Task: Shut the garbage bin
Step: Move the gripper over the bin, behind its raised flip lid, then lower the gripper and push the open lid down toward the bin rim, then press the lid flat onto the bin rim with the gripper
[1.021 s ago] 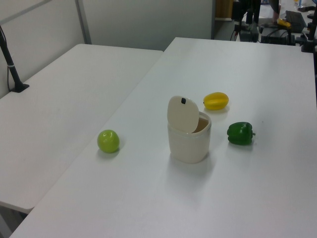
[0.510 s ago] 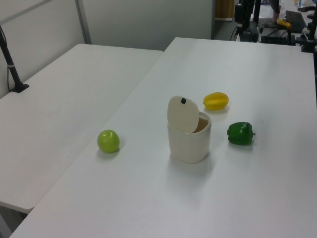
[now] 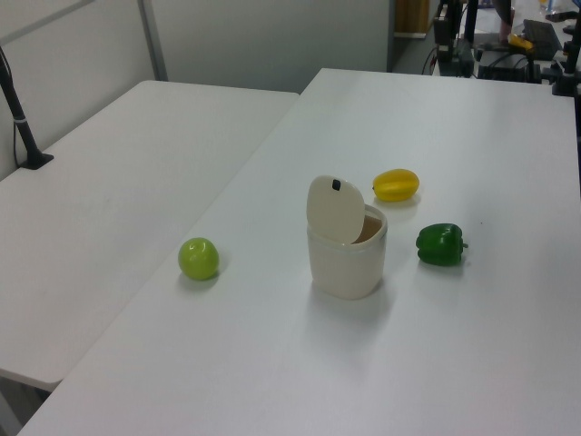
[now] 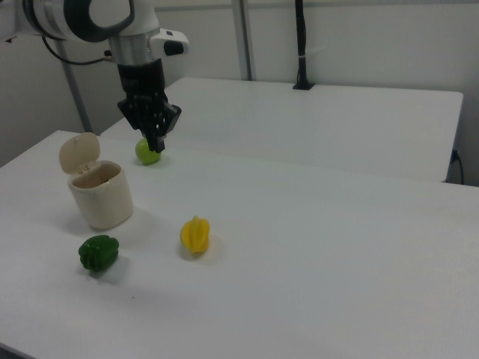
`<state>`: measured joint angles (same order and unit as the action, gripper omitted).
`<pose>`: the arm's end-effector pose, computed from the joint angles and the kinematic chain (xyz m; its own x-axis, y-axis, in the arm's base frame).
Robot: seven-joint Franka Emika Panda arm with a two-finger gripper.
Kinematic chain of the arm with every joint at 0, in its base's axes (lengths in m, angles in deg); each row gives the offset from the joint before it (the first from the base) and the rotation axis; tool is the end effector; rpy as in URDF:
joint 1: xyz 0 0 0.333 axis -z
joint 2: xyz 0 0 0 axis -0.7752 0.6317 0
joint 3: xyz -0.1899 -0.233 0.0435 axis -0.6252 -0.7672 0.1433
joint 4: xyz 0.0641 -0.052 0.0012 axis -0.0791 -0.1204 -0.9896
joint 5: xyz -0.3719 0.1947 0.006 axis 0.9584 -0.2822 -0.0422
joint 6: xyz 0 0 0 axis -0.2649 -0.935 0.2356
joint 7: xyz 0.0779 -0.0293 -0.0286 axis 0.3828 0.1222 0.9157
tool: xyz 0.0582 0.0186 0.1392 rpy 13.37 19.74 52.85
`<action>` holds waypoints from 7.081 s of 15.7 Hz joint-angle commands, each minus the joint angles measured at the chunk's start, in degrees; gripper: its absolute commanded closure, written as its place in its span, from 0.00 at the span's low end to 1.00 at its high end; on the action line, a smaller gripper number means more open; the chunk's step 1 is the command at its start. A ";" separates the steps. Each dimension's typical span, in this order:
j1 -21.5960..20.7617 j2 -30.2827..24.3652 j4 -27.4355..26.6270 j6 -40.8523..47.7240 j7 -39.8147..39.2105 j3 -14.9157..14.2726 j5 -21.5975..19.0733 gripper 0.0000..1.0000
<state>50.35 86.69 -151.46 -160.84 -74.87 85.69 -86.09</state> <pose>0.6028 -0.0253 0.5623 0.9982 0.0567 -0.0203 0.0562 -0.9980 -0.0287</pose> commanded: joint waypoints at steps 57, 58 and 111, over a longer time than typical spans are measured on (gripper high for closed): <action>-26.25 9.84 0.40 -26.16 -38.21 2.94 3.56 1.00; -26.34 10.28 0.49 -26.60 -38.04 2.94 3.39 1.00; -24.58 14.06 -3.56 -24.14 -41.02 2.41 5.94 1.00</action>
<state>26.00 102.00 -153.04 -185.81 -114.65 88.38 -80.92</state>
